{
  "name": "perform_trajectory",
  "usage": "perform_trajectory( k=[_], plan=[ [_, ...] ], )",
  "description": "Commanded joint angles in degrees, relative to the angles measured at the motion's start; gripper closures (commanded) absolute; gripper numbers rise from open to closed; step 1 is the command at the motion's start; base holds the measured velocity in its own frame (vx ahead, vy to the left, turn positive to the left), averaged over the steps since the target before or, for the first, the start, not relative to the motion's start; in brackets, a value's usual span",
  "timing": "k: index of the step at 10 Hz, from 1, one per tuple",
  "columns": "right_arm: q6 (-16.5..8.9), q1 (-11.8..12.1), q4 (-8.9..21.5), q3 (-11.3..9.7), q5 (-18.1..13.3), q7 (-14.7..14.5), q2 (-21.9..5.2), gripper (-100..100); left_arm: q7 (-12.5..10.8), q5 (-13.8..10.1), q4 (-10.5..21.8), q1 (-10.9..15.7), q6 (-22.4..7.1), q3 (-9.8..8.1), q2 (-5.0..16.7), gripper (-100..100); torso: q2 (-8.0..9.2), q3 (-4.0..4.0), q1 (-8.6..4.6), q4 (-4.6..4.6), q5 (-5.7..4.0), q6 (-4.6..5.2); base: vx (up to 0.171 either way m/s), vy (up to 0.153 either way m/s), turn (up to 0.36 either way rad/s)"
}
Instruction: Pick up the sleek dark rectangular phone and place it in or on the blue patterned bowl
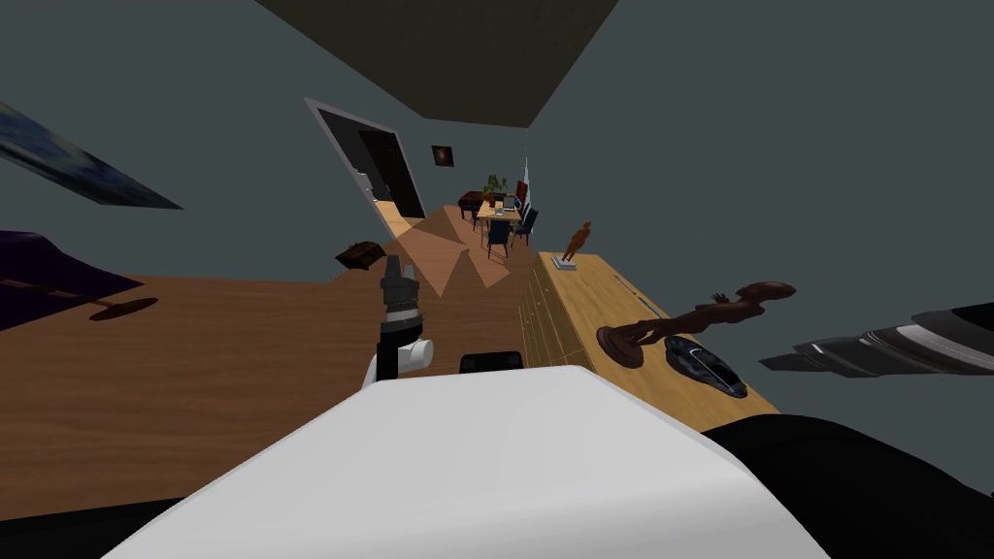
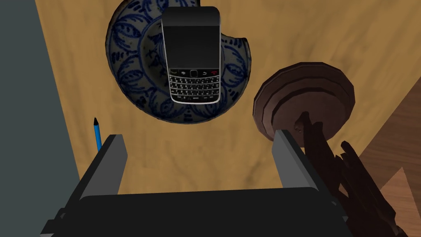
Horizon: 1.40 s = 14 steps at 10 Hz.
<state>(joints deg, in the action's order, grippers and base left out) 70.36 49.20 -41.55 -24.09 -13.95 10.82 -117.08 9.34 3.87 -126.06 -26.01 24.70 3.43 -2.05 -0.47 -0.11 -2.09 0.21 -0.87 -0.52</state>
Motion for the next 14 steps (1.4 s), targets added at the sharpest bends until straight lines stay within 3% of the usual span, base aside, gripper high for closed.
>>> perform_trajectory(
  k=[1, 3, 4, 5, 6, 8, 9, 10, 14],
  plan=[
    [1.89, -0.01, 0.88, 0.77, 0.6, 0.92, -2.72, -100, 0.0, 0.0, 0.0, 0.0, 0.0, 0.0, 0.0, 0, 0.0, 0.0, 0.0, 0.0, 0.0, 0.0, -0.029, 0.021, -0.125],
    [1.89, 0.67, 0.88, 4.47, 0.6, 0.92, -2.72, -100, 0.0, 0.0, 0.0, 0.01, 0.0, 0.0, 0.0, 0, 0.13, 0.07, 0.13, 0.03, 0.04, -0.01, -0.036, 0.022, -0.03],
    [1.89, -0.01, 0.88, 0.77, 0.6, 0.92, -2.72, -100, 0.0, 0.0, 0.0, 0.01, 0.0, 0.0, 0.0, 0, 0.1, 0.06, 0.12, 0.02, 0.05, -0.01, -0.004, 0.004, 0.014],
    [3.65, -0.12, 1.64, 1.07, 1.37, 1.78, -5.48, -100, 0.0, 0.0, 0.0, 0.0, 0.0, 0.0, 0.0, 0, 0.06, 0.04, 0.04, 0.02, 0.0, 0.02, -0.034, 0.016, -0.118],
    [3.65, -1.46, 1.64, -1.12, 1.37, 1.78, -5.5, -100, 0.0, 0.0, 0.0, 0.0, 0.0, 0.0, 0.0, 0, 0.11, 0.06, 0.11, 0.03, 0.06, 0.02, -0.039, 0.022, -0.068],
    [3.65, -0.12, 1.64, 1.07, 1.37, 1.78, -5.5, -100, 0.0, 0.0, 0.0, 0.0, 0.0, 0.0, 0.0, 0, 0.09, 0.06, 0.08, 0.02, 0.02, 0.0, -0.009, 0.011, 0.002],
    [3.73, -0.33, 1.72, 0.36, 1.38, 1.78, -5.49, -100, 0.0, 0.0, 0.0, 0.0, 0.0, 0.0, 0.0, 0, 0.03, 0.02, 0.05, 0.01, 0.01, 0.0, 0.0, 0.0, 0.0],
    [3.76, -0.28, 1.73, 0.52, 1.37, 1.8, -5.51, 0, 0.0, 0.0, 0.0, 0.0, 0.0, 0.0, 0.0, 0, 0.02, 0.01, 0.03, 0.0, 0.0, 0.01, 0.0, 0.0, 0.0],
    [3.76, -0.28, 1.72, 0.5, 1.38, 1.8, -5.51, 0, 0.0, 0.0, 0.0, 0.0, 0.0, 0.0, 0.0, 0, 0.01, 0.0, 0.01, 0.0, 0.0, 0.0, 0.0, 0.0, 0.0]
  ],
)
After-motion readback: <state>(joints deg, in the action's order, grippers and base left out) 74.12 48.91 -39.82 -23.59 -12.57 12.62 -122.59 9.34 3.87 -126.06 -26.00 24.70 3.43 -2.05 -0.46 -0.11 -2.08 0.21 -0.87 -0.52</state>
